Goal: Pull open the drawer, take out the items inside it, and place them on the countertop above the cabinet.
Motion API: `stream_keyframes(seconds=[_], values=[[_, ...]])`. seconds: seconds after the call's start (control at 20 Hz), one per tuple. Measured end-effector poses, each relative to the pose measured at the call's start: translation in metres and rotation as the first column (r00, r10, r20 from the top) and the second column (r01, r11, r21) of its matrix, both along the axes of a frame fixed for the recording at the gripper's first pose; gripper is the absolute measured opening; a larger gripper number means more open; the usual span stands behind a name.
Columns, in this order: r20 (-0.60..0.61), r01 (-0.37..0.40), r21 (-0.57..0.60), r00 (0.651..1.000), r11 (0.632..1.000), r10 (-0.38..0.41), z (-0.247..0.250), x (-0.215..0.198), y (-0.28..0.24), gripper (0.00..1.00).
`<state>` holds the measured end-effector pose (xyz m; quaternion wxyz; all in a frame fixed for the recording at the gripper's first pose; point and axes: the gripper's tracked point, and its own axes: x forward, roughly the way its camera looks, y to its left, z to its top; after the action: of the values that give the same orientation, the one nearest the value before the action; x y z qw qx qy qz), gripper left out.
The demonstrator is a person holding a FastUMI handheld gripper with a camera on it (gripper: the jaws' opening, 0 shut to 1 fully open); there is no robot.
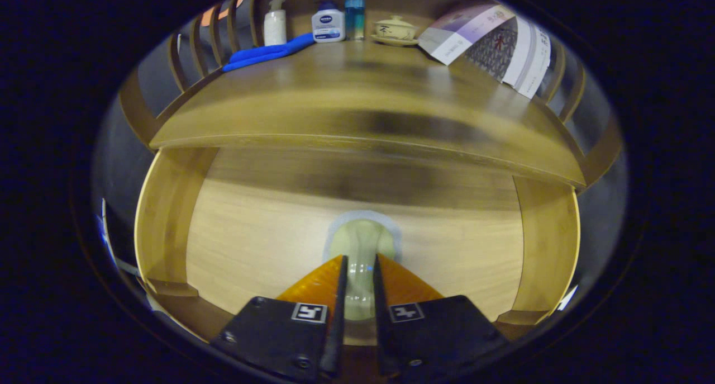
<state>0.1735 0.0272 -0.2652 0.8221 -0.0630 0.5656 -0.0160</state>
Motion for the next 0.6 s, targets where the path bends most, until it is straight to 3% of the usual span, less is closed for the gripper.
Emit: stream_keyframes(seconds=[0.15, 0.6], values=[[-0.016, 0.008, 0.024, 1.000, 1.000, -0.007, 0.002, -0.002, -0.001, 0.21], [0.076, -0.030, 0.055, 0.997, 0.998, 0.026, 0.078, -0.017, 0.004, 0.21]])
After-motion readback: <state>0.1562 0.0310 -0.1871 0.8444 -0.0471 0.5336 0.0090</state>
